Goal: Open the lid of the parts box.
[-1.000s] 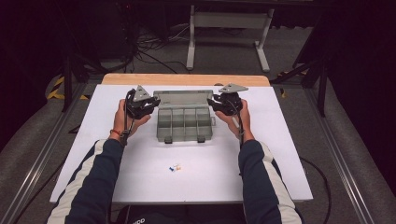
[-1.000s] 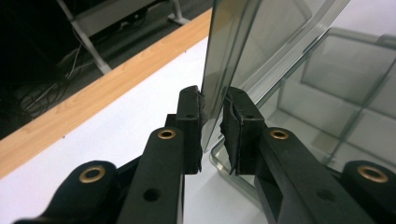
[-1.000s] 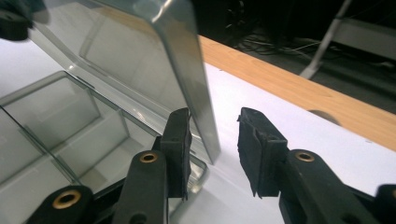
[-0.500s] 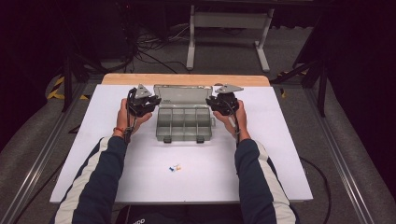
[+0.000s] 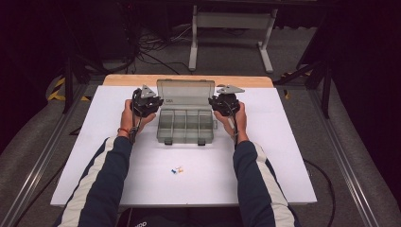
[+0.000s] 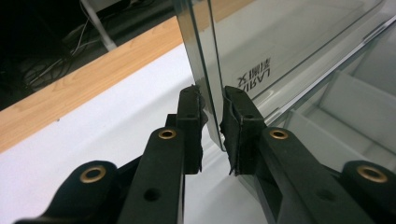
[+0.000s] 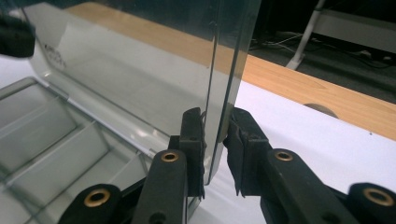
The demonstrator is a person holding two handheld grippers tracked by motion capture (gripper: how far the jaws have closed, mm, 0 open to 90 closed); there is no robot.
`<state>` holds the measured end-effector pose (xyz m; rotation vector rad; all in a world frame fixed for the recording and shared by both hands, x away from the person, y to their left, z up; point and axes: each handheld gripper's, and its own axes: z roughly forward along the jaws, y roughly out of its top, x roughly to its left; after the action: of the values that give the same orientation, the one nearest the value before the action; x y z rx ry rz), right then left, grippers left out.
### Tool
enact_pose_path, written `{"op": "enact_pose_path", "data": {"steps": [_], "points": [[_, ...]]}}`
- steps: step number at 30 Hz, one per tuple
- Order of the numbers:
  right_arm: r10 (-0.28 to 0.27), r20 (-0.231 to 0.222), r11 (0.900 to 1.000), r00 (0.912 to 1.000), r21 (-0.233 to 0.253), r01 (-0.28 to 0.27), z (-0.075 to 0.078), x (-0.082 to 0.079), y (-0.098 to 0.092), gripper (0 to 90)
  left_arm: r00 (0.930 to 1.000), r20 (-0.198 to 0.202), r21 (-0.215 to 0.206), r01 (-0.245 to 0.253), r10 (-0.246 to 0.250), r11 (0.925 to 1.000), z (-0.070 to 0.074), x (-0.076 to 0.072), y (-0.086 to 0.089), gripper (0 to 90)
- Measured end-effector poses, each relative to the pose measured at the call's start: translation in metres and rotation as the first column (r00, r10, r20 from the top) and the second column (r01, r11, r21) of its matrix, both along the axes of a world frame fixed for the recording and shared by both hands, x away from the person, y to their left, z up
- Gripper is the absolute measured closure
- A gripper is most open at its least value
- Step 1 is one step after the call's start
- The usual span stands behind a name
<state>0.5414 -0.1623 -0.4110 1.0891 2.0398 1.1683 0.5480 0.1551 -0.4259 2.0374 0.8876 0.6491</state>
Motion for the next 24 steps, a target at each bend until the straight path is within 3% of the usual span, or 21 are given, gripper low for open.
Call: {"op": "enact_pose_path", "data": {"steps": [4,9,24], "points": [[-0.042,0.007,0.999,0.9991,0.03,0.041,-0.005,0.002,0.002,77.1,0.9997,-0.014,-0.007,-0.018,0.018,0.9998,-0.005,0.003,-0.001,77.7],[-0.07,-0.004,0.997,0.9975,0.012,0.07,-0.012,0.004,0.005,77.7,0.9993,-0.026,-0.001,-0.028,0.028,0.9996,-0.008,0.005,-0.002,78.0],[-0.094,-0.037,0.996,0.9948,0.002,0.094,-0.025,0.006,0.007,80.5,0.9979,-0.045,0.0,-0.047,0.047,0.9989,-0.015,0.006,-0.004,77.4]]}}
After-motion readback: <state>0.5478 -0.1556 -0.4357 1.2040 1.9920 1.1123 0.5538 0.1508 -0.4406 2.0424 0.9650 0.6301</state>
